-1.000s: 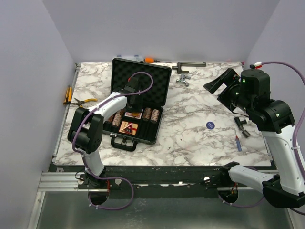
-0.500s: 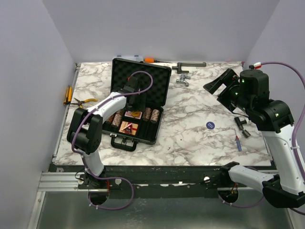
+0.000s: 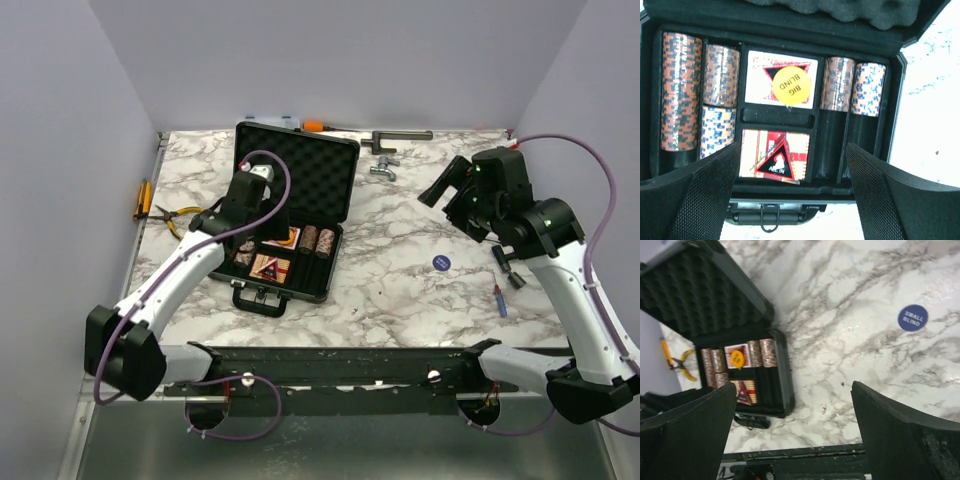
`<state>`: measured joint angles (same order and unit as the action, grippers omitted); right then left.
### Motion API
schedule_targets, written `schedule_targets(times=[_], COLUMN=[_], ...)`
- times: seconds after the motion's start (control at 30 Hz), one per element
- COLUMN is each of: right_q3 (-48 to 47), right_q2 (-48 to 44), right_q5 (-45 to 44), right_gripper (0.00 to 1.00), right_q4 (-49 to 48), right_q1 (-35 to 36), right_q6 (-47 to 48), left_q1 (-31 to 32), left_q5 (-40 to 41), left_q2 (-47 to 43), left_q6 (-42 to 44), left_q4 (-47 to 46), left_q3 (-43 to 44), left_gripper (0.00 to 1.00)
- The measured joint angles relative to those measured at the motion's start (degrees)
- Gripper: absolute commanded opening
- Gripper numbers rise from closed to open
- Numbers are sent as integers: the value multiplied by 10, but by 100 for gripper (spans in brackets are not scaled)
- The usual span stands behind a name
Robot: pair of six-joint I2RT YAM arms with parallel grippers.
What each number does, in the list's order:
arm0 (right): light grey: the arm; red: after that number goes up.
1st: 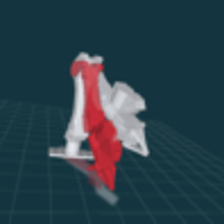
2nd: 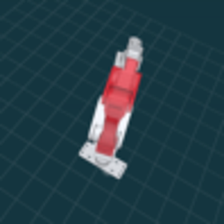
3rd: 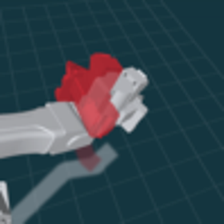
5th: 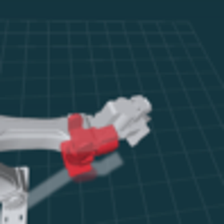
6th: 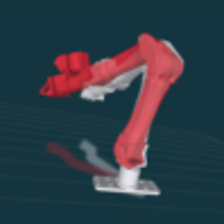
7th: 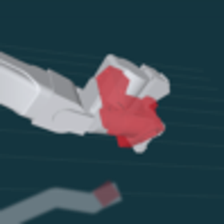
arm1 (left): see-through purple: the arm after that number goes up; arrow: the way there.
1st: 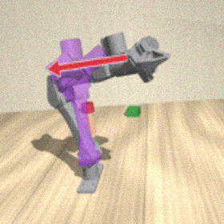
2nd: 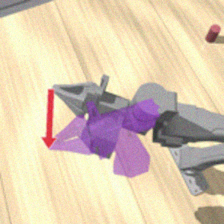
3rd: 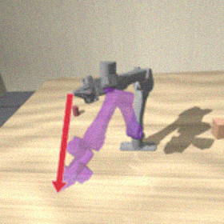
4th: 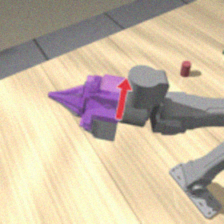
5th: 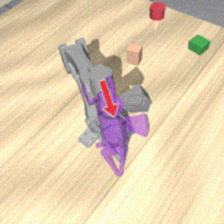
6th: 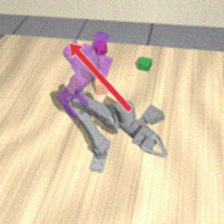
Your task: Pack up texas hold em set
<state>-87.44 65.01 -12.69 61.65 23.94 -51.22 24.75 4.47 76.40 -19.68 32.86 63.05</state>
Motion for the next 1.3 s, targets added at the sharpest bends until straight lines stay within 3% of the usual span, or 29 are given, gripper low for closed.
schedule_targets(times=[0.23, 0.5, 0.87, 1.3], right_q3=[87, 195, 324, 388], right_q2=[23, 56, 119, 157], right_q5=[-21, -46, -26, 4], right_gripper=[100, 100, 100, 90], right_q4=[16, -26, -135, -235], right_q1=[0, -7, -128, -188], right_q6=[1, 24, 63, 87], left_q1=[0, 0, 0, 0], left_q5=[-16, -24, -22, 6], left_q2=[-162, -339, -494, -516], left_q6=[5, 11, -5, -19], left_q4=[15, 46, 71, 73], left_q3=[-101, -185, -209, -232], left_gripper=[98, 99, 99, 98])
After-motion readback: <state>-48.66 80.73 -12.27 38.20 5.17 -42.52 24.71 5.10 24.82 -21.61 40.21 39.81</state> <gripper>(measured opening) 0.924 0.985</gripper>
